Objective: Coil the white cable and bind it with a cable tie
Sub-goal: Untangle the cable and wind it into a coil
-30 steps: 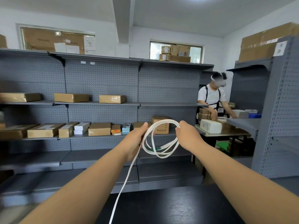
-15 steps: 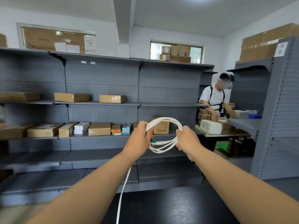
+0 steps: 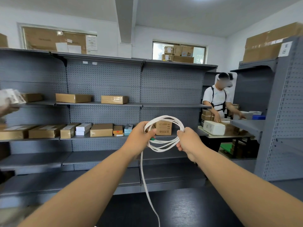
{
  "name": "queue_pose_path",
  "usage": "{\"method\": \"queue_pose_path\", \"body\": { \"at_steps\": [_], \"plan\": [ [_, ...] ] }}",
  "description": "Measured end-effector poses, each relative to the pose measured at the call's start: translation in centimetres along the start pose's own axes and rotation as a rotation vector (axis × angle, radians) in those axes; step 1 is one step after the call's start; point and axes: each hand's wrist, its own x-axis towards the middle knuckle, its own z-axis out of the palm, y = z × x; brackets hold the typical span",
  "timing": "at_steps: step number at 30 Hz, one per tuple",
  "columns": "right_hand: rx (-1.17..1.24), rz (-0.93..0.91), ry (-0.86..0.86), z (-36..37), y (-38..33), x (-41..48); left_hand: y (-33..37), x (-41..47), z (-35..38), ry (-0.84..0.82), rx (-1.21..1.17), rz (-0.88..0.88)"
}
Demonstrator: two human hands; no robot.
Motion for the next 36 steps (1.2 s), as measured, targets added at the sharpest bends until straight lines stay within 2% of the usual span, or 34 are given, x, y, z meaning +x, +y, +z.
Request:
{"method": "queue_pose_path", "body": {
  "at_steps": [2,6,10,16,23,27,30,36],
  "plan": [
    [-0.005,-0.005,-0.016,0.2,0.1,-0.1,-0.1,-0.1,0.0,0.037,0.189,0.09],
    [-0.128,-0.106,-0.055,-0.2,0.2,-0.2,-0.1,0.1,-0.1,0.059,0.405,0.182],
    [-0.393,-0.299,-0.061,-1.1,0.0,0.0,0.6,0.5,-0.8,0.015,0.566,0.246],
    [-0.866,-0.57,-0.031,-1.6,-0.8,-0.6,2.3,0.7,-1.2,-0.151,0.826,0.327],
    [-1.063,-0.677,-0.103,-0.6,-1.4,-1.2,2.7,0.7,-0.7,-0.357,1.031,0.419],
    [-1.023,-0.636,-0.123,-0.6,-1.2,-0.7,2.5,0.7,-0.8,-0.264,0.913,0.406],
    [-0.993,-0.585,-0.088,-0.7,-1.0,-0.4,2.6,0.7,-1.0,-0.201,0.708,0.259],
    [-0.818,-0.503,-0.098,-1.3,-0.7,-0.3,1.3,0.1,-1.0,-0.237,0.335,-0.001]
  ]
}}
